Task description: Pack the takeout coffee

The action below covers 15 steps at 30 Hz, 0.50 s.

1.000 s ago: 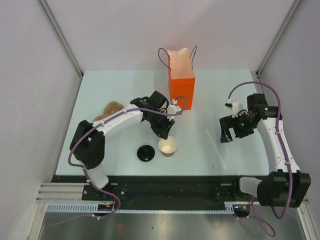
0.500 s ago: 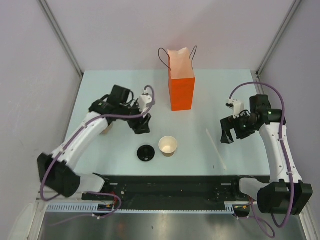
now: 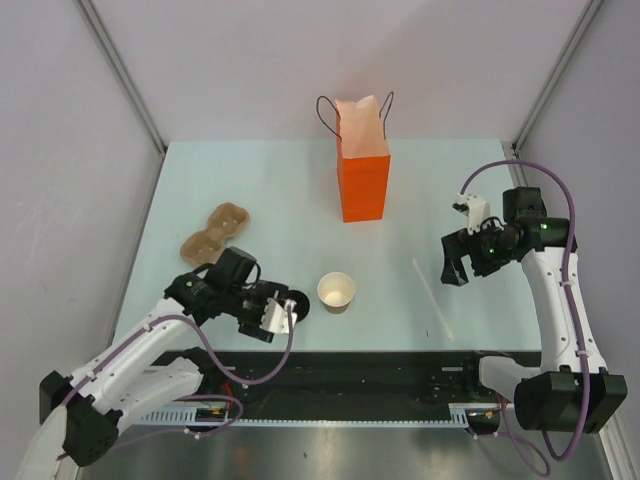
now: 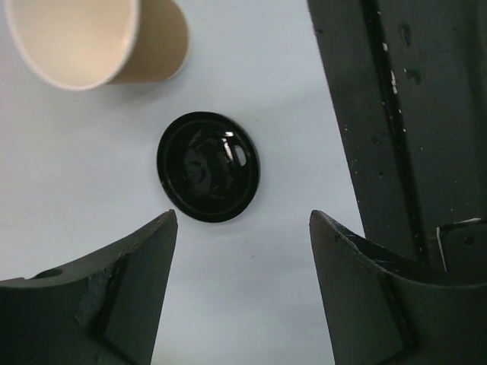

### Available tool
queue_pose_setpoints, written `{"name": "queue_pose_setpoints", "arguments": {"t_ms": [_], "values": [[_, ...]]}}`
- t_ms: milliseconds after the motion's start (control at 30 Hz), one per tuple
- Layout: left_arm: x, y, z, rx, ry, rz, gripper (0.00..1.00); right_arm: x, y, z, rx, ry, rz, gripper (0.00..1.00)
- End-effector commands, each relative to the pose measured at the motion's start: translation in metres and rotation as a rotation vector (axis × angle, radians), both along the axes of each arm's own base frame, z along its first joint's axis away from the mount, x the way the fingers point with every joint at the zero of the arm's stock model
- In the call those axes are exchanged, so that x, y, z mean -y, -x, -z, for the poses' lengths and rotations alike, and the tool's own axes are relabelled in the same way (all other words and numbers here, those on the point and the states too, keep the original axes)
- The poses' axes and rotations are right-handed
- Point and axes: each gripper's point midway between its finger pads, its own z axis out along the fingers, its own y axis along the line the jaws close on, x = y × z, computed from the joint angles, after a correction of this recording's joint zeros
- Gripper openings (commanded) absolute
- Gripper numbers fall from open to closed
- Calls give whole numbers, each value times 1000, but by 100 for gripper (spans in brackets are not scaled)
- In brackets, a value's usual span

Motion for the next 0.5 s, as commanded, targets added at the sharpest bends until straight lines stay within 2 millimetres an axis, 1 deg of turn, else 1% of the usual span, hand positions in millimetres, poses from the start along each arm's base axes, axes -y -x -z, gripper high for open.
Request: {"name": "queue_pose_setpoints", "arguments": {"t_ms": [0, 67, 267, 400, 467], "values": [[7, -6, 15, 150, -78, 187, 74, -4, 2, -8, -11, -20, -24, 100], [10, -8, 21, 160, -92, 209, 69, -5, 4, -7, -20, -23, -31, 100], [16, -9, 46, 152, -150, 255, 60, -6, 2, -5, -29, -27, -34, 100], [18, -8, 63, 142, -182, 275, 57, -5, 2, -3, -42, -20, -35, 100], [15, -9, 74, 122, -212, 270, 56, -5, 1, -2, -45, -20, -35, 100]]}}
